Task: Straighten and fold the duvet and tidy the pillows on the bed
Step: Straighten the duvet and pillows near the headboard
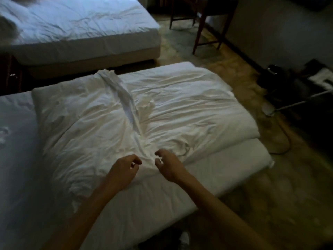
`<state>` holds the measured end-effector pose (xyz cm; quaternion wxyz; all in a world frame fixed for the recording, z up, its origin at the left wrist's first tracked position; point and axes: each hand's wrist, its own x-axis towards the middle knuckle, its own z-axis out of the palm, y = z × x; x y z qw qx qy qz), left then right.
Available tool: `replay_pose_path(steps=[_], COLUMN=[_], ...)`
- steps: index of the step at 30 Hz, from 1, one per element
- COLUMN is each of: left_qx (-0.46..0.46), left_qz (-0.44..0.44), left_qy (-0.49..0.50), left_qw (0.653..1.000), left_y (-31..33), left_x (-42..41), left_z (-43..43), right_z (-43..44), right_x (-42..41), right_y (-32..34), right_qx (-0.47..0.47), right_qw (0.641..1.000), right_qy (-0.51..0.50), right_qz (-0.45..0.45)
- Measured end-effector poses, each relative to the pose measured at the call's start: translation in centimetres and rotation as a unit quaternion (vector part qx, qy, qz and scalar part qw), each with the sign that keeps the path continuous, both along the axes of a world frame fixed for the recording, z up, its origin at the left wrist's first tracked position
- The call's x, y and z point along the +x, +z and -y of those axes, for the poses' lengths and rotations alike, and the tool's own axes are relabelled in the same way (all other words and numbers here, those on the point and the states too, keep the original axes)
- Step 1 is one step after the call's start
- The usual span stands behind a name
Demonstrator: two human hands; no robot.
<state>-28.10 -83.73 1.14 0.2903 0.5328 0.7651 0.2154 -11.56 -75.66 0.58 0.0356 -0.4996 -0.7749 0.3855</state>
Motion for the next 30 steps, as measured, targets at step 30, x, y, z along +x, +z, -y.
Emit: replay_pose_path(steps=[30], left_qx=[0.04], left_qz=[-0.087], left_qy=[-0.24], left_qw=[0.966], left_y=[-0.6], left_x=[50.9], left_z=[-34.0], right_z=[-25.1], right_x=[48.4], right_y=[-2.6], right_qx=[-0.216], right_qw=[0.86], right_qy=[-0.399], right_qz=[-0.233])
